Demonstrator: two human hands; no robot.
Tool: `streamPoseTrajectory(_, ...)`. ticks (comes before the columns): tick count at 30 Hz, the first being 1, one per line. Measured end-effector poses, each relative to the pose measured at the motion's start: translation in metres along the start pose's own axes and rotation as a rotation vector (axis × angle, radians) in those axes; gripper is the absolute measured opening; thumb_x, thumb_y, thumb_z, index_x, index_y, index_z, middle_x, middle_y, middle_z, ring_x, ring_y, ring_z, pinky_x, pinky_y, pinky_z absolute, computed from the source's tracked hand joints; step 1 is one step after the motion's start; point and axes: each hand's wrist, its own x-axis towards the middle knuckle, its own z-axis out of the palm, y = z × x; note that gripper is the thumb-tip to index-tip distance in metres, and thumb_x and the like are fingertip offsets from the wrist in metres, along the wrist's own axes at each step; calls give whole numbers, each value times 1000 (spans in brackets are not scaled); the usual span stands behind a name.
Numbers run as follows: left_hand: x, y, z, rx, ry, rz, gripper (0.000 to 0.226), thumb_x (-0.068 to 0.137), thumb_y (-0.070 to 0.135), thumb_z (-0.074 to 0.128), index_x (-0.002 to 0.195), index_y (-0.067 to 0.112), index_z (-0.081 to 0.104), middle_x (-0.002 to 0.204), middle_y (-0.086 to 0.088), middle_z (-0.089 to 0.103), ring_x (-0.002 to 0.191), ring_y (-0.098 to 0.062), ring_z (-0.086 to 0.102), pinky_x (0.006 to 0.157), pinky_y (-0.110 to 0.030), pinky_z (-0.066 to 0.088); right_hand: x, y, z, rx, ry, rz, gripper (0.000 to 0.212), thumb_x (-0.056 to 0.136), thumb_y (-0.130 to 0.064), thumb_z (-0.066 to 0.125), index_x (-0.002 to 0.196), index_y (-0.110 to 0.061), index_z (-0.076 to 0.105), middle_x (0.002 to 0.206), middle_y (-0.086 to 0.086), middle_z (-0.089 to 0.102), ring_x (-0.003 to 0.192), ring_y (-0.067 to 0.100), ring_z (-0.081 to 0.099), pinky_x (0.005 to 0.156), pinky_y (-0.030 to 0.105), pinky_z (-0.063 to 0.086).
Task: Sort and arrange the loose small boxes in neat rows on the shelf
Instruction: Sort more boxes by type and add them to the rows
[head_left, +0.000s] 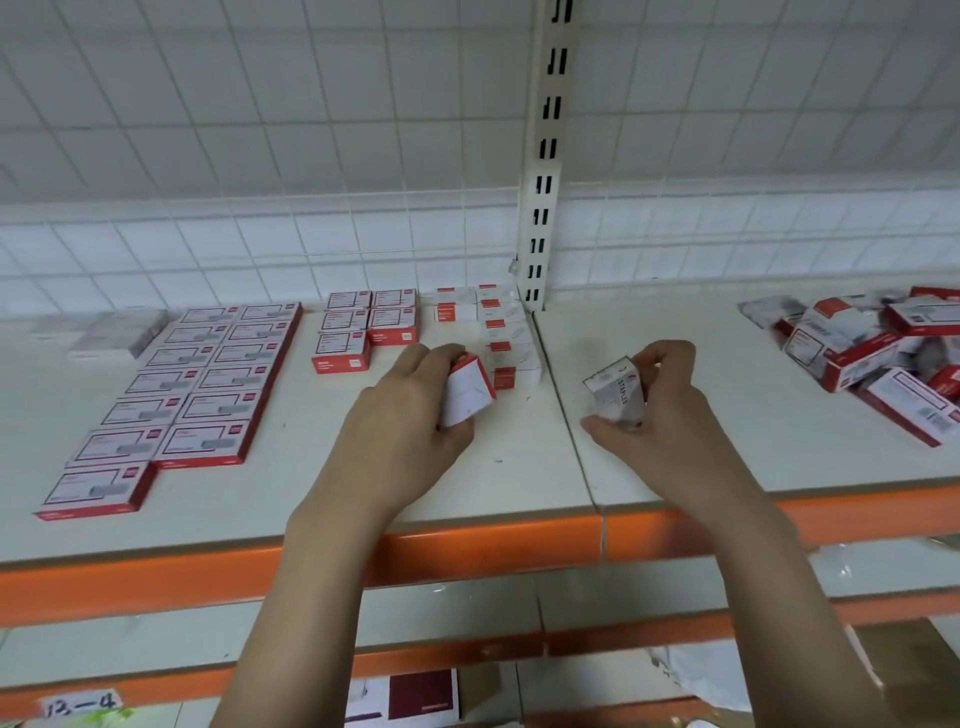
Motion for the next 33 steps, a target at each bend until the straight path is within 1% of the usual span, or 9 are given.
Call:
streamPoseTrajectory(3, -2, -8, -3, -121, -31, -60, 62, 81, 37, 65, 135, 19, 40, 117, 0, 45, 96, -12, 47, 77, -19, 33, -2, -7, 6, -55, -24, -17, 45, 80, -15, 71, 101, -19, 31, 86, -16, 50, 69, -5, 55, 57, 5, 40)
streamPoseTrajectory(5, -6, -7, -4, -211, -56, -110, 57, 86, 49, 51, 135, 24, 38, 117, 5, 40, 96, -6, 41, 81, -14, 30, -2, -9, 8, -88, -56, -42, 41, 81, -15, 69, 100, -20, 34, 88, -21, 49, 76, -12, 53, 59, 4, 40)
streamPoseTrajectory(8, -10, -8, -1, -273, 9, -86, 40, 95, 38, 37, 131, 23, 43, 113, 4, 41, 91, -2, 41, 77, -9, 28, -3, -10, 8, -117, -101, -70, 35, 82, -15, 66, 101, -24, 39, 93, -22, 50, 84, -10, 51, 65, 8, 42)
streamPoseTrajectory(11, -13, -9, 1, -268, 38, -65, 35, 94, 31, 45, 127, 21, 47, 114, 3, 44, 88, -2, 43, 77, -7, 34, -4, -8, 8, -126, -118, -96, 31, 82, -12, 64, 100, -25, 43, 95, -17, 54, 87, -7, 52, 67, 15, 43)
streamPoseTrajectory(15, -20, -6, 2, -278, 61, -28, 29, 86, 17, 63, 113, 25, 53, 106, 2, 55, 85, -4, 48, 74, 0, 33, -8, -4, 7, -106, -151, -114, 31, 83, -12, 64, 99, -25, 43, 97, -14, 55, 84, -8, 52, 63, 11, 43)
streamPoseTrajectory(17, -22, -4, 4, -271, 76, -69, 38, 81, 12, 68, 110, 29, 51, 108, 3, 53, 93, -8, 48, 77, -2, 33, -10, 1, 7, -94, -174, -115, 31, 83, -11, 64, 100, -25, 43, 99, -11, 56, 84, -6, 52, 61, 10, 43)
streamPoseTrajectory(20, -26, 1, 9, -252, 106, -110, 52, 75, 0, 71, 122, 15, 54, 108, -2, 47, 96, -12, 48, 82, 3, 30, -13, 7, 5, -74, -178, -116, 32, 82, -11, 65, 101, -25, 43, 103, -8, 58, 88, -4, 54, 65, 14, 45)
streamPoseTrajectory(23, -29, 4, 11, -218, 131, -102, 53, 71, 0, 76, 120, 8, 58, 102, -2, 47, 89, -9, 48, 80, 4, 30, -15, 9, 6, -65, -192, -111, 32, 83, -11, 64, 103, -26, 44, 105, -7, 59, 89, -3, 55, 67, 16, 46)
streamPoseTrajectory(33, -39, -11, -2, -155, 224, -96, 43, 69, 6, 79, 109, 8, 64, 101, 1, 54, 86, -8, 53, 80, -1, 36, -7, -1, 24, -71, -237, -149, 32, 83, -11, 64, 105, -24, 44, 109, -9, 58, 95, 4, 54, 70, 8, 44)
